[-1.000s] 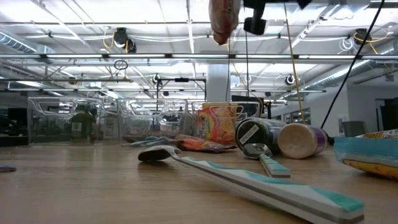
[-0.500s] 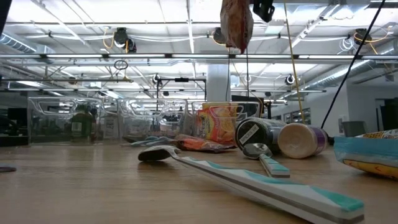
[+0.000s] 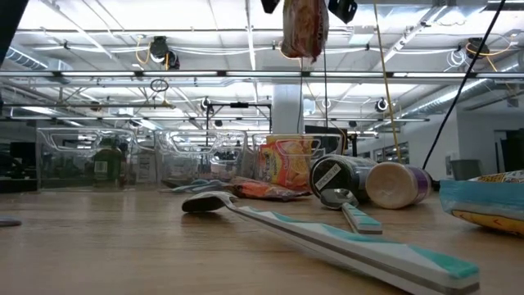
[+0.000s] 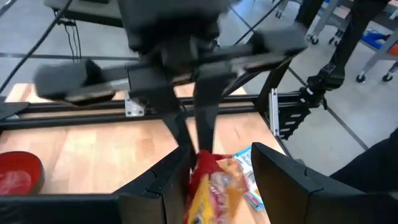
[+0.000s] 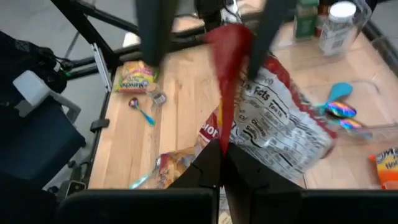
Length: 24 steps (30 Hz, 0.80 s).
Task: Pick & Place Food Item
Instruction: Put the red noodle pack into the right transparent bin
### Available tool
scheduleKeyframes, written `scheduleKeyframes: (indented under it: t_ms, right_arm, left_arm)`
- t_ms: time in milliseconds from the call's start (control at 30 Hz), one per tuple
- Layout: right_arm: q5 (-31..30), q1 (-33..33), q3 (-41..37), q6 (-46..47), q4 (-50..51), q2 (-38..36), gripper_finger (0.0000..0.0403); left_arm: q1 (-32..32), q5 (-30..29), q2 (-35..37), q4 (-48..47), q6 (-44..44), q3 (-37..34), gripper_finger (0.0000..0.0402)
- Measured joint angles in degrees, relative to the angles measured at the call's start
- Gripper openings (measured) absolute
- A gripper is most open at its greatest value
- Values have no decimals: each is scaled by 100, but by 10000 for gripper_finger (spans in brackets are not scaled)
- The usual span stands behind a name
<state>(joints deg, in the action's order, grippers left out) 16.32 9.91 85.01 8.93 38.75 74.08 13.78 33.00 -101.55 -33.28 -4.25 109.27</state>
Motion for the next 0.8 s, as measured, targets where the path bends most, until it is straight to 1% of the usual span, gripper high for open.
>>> scheduleKeyframes:
  t_ms: [167,267,400,533,633,800]
  right_arm:
    - [8,0,-1,-4,-60,-4,0]
    - [8,0,-2,-20,-70,-4,0]
    - [-3,0,0,-22,-80,-4,0]
    - [17,2,0,-56,-80,-4,0]
    - [15,2,-1,-85,-78,-4,0]
    - [13,25,-2,-87,-68,-4,0]
  left_arm:
    - [-29,-25,-224,10,-58,0,175]
    - [-1,-65,-233,-12,-68,0,175]
    - [10,-296,-233,-47,-265,0,175]
    - [46,-309,-235,-146,-282,0,172]
    - [46,-457,-235,-272,-300,0,149]
    - [50,-496,-235,-293,-311,0,72]
